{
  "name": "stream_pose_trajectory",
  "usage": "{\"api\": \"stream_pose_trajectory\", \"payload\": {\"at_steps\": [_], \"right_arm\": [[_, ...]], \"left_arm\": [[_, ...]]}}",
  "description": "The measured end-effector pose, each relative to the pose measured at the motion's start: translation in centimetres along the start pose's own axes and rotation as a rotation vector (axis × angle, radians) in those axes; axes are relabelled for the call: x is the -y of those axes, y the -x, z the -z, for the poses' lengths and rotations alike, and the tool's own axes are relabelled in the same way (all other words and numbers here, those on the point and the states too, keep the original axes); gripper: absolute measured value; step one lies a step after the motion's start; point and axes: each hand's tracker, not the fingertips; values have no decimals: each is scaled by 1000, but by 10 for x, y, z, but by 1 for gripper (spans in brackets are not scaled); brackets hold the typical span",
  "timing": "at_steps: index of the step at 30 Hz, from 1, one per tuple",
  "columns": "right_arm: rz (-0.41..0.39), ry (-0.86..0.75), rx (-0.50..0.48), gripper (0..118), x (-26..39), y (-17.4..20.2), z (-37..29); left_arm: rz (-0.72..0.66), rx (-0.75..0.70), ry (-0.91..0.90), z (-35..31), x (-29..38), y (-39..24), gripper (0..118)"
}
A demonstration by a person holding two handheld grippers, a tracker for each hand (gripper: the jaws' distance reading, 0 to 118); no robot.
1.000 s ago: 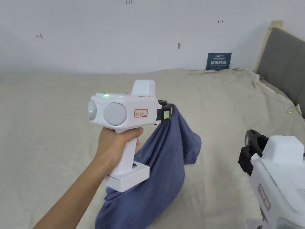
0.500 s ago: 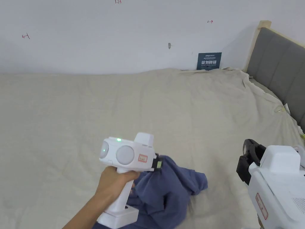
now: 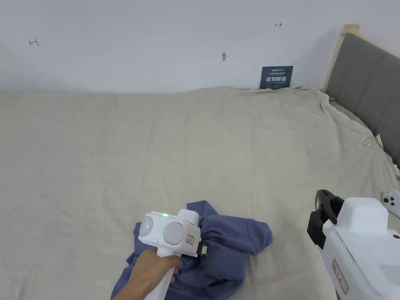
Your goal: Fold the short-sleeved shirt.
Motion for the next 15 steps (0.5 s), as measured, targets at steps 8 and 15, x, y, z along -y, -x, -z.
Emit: {"api": "stream_pose_trajectory", "payload": {"at_steps": [8, 15], "right_arm": [[-9, -25, -10, 0, -10, 4, -10], [-12, -50, -16, 0, -17, 7, -16]], "left_arm": [[-3, -78, -271, -78, -6, -5, 106], [17, -178, -581, -169, 5, -6, 106]]}}
